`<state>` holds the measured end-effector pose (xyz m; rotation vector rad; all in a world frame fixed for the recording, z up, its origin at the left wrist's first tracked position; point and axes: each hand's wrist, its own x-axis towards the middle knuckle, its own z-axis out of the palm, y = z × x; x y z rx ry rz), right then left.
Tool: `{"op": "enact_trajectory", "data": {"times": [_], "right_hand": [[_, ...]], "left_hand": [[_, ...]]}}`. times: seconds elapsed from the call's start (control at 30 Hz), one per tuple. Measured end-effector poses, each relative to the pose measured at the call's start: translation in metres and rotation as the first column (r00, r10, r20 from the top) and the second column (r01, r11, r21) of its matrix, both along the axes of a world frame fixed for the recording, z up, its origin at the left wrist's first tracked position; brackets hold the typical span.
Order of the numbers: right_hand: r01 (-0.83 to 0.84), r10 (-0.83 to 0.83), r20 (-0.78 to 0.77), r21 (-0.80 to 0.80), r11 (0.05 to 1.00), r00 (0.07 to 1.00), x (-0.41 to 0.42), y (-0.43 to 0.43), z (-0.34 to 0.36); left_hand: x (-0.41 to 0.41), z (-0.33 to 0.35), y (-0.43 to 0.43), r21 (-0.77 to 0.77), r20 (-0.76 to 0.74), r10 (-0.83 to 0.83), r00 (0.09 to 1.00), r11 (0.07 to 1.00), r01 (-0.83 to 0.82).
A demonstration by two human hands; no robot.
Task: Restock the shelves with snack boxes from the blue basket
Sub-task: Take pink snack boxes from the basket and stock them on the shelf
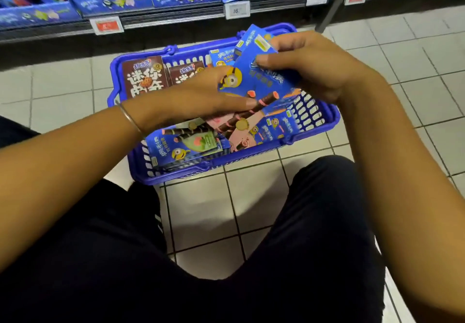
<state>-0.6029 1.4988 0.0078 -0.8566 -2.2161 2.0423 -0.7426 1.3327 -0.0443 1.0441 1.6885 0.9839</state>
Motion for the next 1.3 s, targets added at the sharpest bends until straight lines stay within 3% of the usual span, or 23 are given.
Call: {"op": "enact_trajectory", "data": {"times": [0.1, 0.17, 0.2, 0.27, 0.33, 0.43, 0.5, 0.7, 1.07, 1.2, 1.3], "right_hand": [[0.033, -0.043, -0.026, -0.301, 0.953, 0.999, -0.004, 0.008, -0.017], [0.119, -0.089, 0.088, -0.464, 0.878, 0.992, 0.002, 0.018, -0.043], [0.204, -0.134, 0.178, -0.472, 0.858, 0.975, 0.006, 0.021, -0.06], [0.367, -0.223, 0.381, -0.361, 0.857, 0.897, 0.01, 0.023, -0.098], [0.406, -0.29, 0.495, -0.142, 0.903, 0.819, 0.004, 0.018, -0.125], [0.241, -0.293, 0.5, 0.167, 0.956, 0.815, -0.017, 0.019, -0.143], [0.099, -0.227, 0.548, 0.254, 0.962, 0.805, -0.027, 0.022, -0.149], [-0.278, -0.024, 0.695, 0.318, 0.906, 0.719, -0.038, 0.019, -0.172], [-0.254, -0.065, 0.746, 0.305, 0.918, 0.662, -0.038, 0.018, -0.195], [-0.19, -0.057, 0.717, 0.26, 0.947, 0.695, -0.033, 0.017, -0.186], [-0.171, -0.121, 0.628, 0.384, 0.907, 0.769, -0.027, 0.015, -0.167]], "left_hand": [[-0.008, 0.009, -0.003, 0.003, 0.02, 0.063, 0.998, 0.998, -0.064], [-0.013, 0.005, -0.004, -0.024, -0.017, 0.123, 0.992, 0.992, -0.123], [-0.014, 0.002, -0.004, -0.036, -0.006, 0.161, 0.987, 0.986, -0.161], [-0.015, -0.008, -0.005, -0.061, 0.049, 0.239, 0.97, 0.97, -0.236], [-0.014, -0.018, -0.007, -0.086, 0.073, 0.273, 0.959, 0.96, -0.266], [-0.012, -0.029, -0.012, -0.133, 0.097, 0.304, 0.948, 0.948, -0.291], [-0.014, -0.034, -0.015, -0.144, 0.124, 0.319, 0.94, 0.943, -0.301], [-0.02, -0.041, -0.022, -0.189, 0.133, 0.397, 0.908, 0.909, -0.37], [-0.017, -0.047, -0.028, -0.177, 0.082, 0.397, 0.914, 0.909, -0.378], [-0.015, -0.047, -0.027, -0.178, 0.087, 0.391, 0.916, 0.911, -0.372], [-0.015, -0.046, -0.024, -0.151, 0.088, 0.398, 0.913, 0.912, -0.383]]}}
